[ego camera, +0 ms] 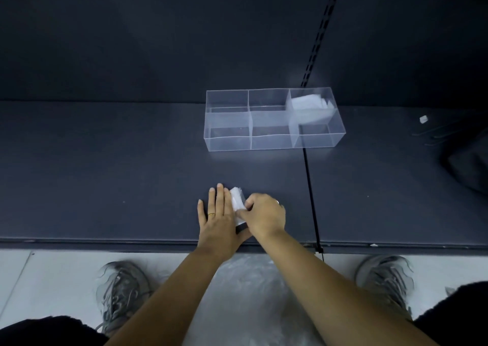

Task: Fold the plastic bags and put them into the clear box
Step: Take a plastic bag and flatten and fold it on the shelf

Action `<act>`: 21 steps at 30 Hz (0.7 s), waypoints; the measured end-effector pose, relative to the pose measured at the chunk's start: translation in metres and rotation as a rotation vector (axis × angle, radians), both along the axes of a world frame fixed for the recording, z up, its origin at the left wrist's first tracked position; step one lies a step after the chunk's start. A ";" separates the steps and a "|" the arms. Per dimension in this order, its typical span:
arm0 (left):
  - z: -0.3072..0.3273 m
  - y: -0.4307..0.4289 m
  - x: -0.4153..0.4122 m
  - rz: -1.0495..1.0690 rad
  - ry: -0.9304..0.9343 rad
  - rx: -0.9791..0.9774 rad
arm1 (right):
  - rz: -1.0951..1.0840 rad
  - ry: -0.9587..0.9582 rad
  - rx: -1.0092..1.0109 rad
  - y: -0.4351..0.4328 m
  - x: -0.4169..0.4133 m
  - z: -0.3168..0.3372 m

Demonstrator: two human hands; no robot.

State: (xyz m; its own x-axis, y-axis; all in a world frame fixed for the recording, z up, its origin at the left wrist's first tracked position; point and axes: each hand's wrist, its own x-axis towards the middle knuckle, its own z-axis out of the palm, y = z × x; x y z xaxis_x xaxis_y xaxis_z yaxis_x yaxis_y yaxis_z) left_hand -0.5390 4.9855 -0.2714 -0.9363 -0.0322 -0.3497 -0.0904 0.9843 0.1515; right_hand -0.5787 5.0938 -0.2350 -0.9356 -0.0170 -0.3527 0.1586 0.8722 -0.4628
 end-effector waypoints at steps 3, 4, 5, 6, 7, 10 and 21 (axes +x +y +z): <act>0.005 -0.005 0.000 0.002 -0.021 0.088 | -0.015 0.002 -0.065 0.002 0.000 -0.002; 0.009 -0.008 -0.002 0.029 -0.029 0.169 | -0.033 -0.019 -0.141 0.006 -0.002 -0.001; 0.014 -0.012 -0.005 0.071 -0.027 0.267 | -0.056 -0.042 -0.235 0.011 -0.003 0.000; 0.020 -0.016 -0.009 0.120 -0.022 0.371 | -0.077 -0.062 -0.331 0.017 -0.006 0.002; 0.028 -0.019 -0.014 0.170 -0.031 0.480 | -0.088 -0.081 -0.414 0.024 -0.008 0.006; 0.056 -0.024 -0.028 0.334 -0.198 0.916 | -0.020 -0.135 -0.604 0.046 -0.014 0.020; 0.093 0.032 -0.085 0.532 -0.111 1.386 | -0.072 -0.190 -0.818 0.100 -0.062 0.061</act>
